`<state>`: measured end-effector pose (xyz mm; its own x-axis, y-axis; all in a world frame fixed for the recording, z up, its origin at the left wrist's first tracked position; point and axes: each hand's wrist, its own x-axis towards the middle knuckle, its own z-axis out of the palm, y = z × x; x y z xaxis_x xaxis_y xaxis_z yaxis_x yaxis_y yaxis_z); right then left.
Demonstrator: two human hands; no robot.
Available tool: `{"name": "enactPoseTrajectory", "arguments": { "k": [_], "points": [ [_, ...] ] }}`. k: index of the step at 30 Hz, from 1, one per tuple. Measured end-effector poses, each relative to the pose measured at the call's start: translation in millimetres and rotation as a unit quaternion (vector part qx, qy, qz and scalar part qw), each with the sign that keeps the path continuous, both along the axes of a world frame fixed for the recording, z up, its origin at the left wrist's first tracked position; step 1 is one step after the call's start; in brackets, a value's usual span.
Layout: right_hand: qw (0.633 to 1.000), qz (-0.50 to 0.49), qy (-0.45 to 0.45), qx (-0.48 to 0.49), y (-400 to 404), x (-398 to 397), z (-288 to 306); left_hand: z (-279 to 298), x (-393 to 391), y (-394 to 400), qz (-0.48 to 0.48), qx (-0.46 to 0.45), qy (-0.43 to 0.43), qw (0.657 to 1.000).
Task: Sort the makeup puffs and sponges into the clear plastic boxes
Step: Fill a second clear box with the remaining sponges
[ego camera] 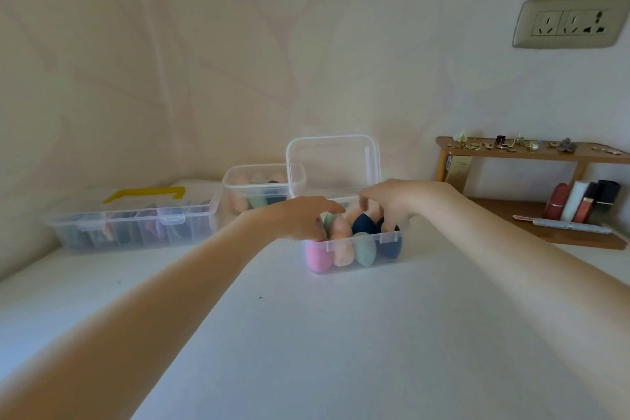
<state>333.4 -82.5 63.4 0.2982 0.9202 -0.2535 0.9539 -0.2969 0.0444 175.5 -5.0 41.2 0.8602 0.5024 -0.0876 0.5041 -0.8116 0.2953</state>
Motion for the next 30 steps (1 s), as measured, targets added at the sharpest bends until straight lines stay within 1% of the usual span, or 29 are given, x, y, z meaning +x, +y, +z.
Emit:
{"name": "enactPoseTrajectory", "arguments": {
  "k": [5, 10, 13, 15, 17, 19, 21, 22, 23, 25, 28, 30],
  "points": [
    [0.997, 0.019, 0.075, 0.019, -4.6, 8.0, -4.2, -2.2, 5.7, -4.4, -0.014, 0.007, 0.02, 1.0],
    [0.978, -0.01, 0.193, 0.079, -3.7, 16.1, -14.2, 3.4, 15.6, -6.5, -0.014, 0.034, 0.03, 0.999],
    [0.966, -0.01, 0.231, 0.114, -4.9, 21.5, -21.0, 3.1, 24.8, -9.5, -0.021, 0.01, 0.045, 0.999],
    [0.963, -0.005, 0.238, 0.126, -5.2, 24.1, -23.6, 0.8, 30.2, -9.9, -0.033, -0.016, 0.056, 0.998],
    [0.965, 0.001, 0.234, 0.119, -4.3, 25.9, -22.8, 1.5, 32.9, -9.1, -0.03, -0.053, 0.05, 0.997],
    [0.969, 0.0, 0.216, 0.118, -4.6, 29.0, -18.1, 4.7, 35.4, -8.6, -0.004, -0.085, 0.027, 0.996],
    [0.98, -0.002, 0.16, 0.121, -6.2, 32.3, -11.1, 7.7, 37.6, -10.2, 0.017, -0.112, 0.006, 0.994],
    [0.987, -0.001, 0.119, 0.104, -6.8, 33.9, -7.8, 7.9, 39.1, -11.8, 0.016, -0.117, 0.004, 0.993],
    [0.994, 0.0, 0.082, 0.075, -7.6, 33.8, -4.8, 7.9, 40.4, -13.9, 0.009, -0.11, 0.011, 0.994],
    [0.998, -0.01, 0.051, 0.029, -8.5, 29.4, -3.1, 4.6, 43.4, -18.4, -0.004, -0.076, 0.033, 0.997],
    [1.0, -0.008, 0.01, 0.018, -5.0, 22.8, -6.0, -0.6, 47.7, -22.3, -0.009, -0.057, 0.037, 0.998],
    [1.0, -0.014, -0.015, -0.002, -2.8, 17.9, -5.9, -2.8, 47.8, -24.3, -0.009, -0.067, 0.034, 0.997]
  ]
}}
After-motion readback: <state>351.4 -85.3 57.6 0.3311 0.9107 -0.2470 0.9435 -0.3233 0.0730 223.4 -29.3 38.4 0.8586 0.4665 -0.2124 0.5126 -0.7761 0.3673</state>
